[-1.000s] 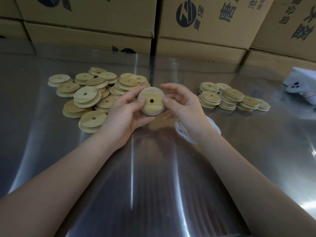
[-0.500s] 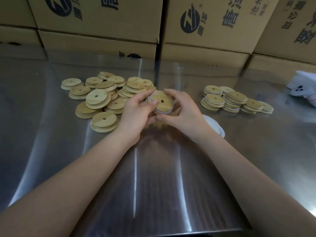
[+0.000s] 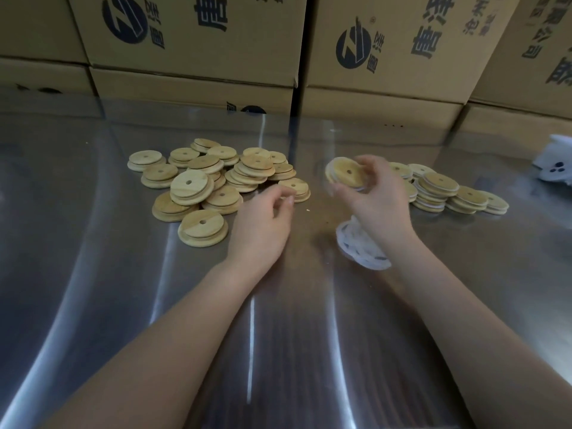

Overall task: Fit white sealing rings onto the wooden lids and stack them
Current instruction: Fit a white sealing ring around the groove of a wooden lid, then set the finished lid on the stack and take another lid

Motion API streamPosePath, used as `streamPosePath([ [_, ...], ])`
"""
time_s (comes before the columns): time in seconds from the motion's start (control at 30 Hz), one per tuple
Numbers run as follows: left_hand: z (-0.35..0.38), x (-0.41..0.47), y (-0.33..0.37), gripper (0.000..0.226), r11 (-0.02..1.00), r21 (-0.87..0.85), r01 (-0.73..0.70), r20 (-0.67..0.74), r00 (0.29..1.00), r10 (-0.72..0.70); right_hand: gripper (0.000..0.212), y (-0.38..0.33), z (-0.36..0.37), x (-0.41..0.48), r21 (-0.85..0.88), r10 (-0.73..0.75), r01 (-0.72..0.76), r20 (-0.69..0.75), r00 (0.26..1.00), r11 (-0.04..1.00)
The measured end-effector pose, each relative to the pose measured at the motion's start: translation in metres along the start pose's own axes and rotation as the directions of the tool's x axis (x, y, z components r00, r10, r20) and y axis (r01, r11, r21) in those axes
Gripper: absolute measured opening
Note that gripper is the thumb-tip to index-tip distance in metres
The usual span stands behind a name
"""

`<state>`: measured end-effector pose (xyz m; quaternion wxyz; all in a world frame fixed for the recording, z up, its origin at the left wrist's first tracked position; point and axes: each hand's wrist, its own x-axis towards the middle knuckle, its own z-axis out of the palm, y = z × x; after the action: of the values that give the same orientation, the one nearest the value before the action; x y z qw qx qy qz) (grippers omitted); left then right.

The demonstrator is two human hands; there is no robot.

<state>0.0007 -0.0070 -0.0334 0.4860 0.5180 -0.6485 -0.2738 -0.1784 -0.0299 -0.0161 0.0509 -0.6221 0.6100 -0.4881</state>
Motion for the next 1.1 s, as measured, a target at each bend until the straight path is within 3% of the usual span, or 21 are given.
streamPosePath([
  [0.2, -0.007, 0.006, -0.007, 0.021, 0.974, 0.227, -0.014, -0.014, 1.0, 0.017, 0.052, 0.032, -0.029, 0.016, -0.137, 0.255, -0.278, -0.164, 0.953, 0.951],
  [0.3, -0.009, 0.007, -0.008, 0.023, 0.957, 0.289, -0.003, 0.01, 1.0, 0.0, 0.049, 0.043, -0.036, 0.02, -0.221, 0.304, -0.349, -0.215, 0.928, 0.911],
  [0.5, -0.004, 0.008, -0.007, 0.023, 0.954, 0.299, -0.026, 0.083, 0.997, 0.002, 0.04, 0.056, -0.036, 0.023, -0.305, 0.276, -0.344, -0.246, 0.929, 0.888],
  [0.77, -0.004, 0.009, -0.007, 0.024, 0.946, 0.321, -0.046, 0.078, 0.997, 0.022, 0.03, 0.062, -0.029, 0.027, -0.362, 0.241, -0.303, -0.206, 0.948, 0.882],
  [0.97, -0.014, 0.011, -0.003, 0.022, 0.831, 0.553, -0.064, -0.086, 0.987, 0.134, 0.035, 0.054, -0.026, 0.026, -0.446, 0.225, -0.287, -0.186, 0.956, 0.848],
  [1.1, -0.024, 0.017, -0.003, 0.035, 0.793, 0.608, 0.028, -0.207, 0.971, 0.124, 0.03, 0.045, -0.025, 0.026, -0.431, 0.101, -0.148, -0.13, 0.986, 0.89],
])
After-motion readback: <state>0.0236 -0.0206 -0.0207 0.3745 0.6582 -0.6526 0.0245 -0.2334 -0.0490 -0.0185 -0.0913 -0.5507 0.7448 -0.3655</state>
